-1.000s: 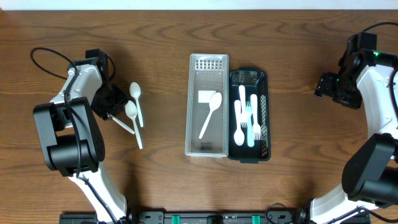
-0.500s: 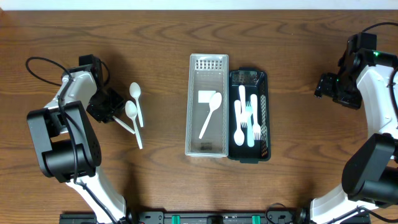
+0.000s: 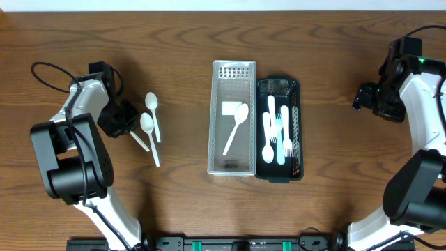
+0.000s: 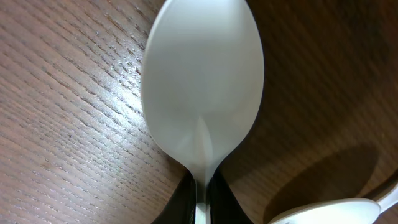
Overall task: Pack container
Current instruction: 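Close the left gripper on a white spoon and lift it, then carry the spoon over the clear basket and release it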
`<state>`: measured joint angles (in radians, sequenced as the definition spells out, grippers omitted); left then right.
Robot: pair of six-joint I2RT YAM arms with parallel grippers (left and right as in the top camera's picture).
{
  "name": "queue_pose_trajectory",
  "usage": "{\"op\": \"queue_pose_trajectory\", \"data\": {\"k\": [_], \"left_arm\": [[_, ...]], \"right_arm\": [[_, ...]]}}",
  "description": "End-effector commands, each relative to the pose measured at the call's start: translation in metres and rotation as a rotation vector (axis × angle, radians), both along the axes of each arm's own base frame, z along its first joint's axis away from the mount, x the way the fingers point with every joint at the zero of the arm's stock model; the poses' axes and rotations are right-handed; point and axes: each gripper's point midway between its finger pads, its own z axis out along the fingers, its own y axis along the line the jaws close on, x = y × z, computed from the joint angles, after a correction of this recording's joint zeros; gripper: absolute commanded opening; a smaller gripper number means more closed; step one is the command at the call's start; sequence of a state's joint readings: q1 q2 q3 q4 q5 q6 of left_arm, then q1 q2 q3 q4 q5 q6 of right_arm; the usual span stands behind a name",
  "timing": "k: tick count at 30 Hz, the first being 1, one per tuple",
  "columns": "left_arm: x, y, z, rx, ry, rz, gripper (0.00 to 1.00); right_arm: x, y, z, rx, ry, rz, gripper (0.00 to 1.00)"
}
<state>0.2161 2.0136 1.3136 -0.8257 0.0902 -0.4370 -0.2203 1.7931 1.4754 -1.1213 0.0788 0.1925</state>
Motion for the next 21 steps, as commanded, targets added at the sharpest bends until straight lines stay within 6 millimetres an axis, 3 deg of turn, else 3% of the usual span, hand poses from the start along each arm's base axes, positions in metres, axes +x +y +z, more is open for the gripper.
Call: {"op": "queue_pose_trajectory", "data": {"k": [1,6,9,12,16,21], "left_arm": [[-0.020,0.006,-0.011,0.021,0.064,-0.034,0.06],[-0.003,0.002,0.041,0.050,-0.059,-0.092,0.06],[0.006,-0.015,0.092,0.077,-0.176,-0.190,0.06],[0.009,-0.047,0.141,0.097,-0.290,-0.316,0.06],[0.004,-0.112,0.192,0.091,-0.446,-0.504,0.06],[-0.006,-0.191,0.208,0.039,-0.536,-0.707,0.06]], "right_arm": [[-0.002,-0.003,-0.004,0.002,0.014,0.004,0.76],[-0.002,-0.003,-0.004,0.002,0.013,0.004,0.77],[-0.002,-0.003,-0.004,0.001,0.011,0.004,0.77],[-0.001,-0.003,-0.004,0.001,0.009,0.004,0.76],[-0.001,-0.003,-0.004,0.001,0.009,0.004,0.76],[-0.001,-0.003,-0.004,0.001,0.010,0.004,0.77]]}}
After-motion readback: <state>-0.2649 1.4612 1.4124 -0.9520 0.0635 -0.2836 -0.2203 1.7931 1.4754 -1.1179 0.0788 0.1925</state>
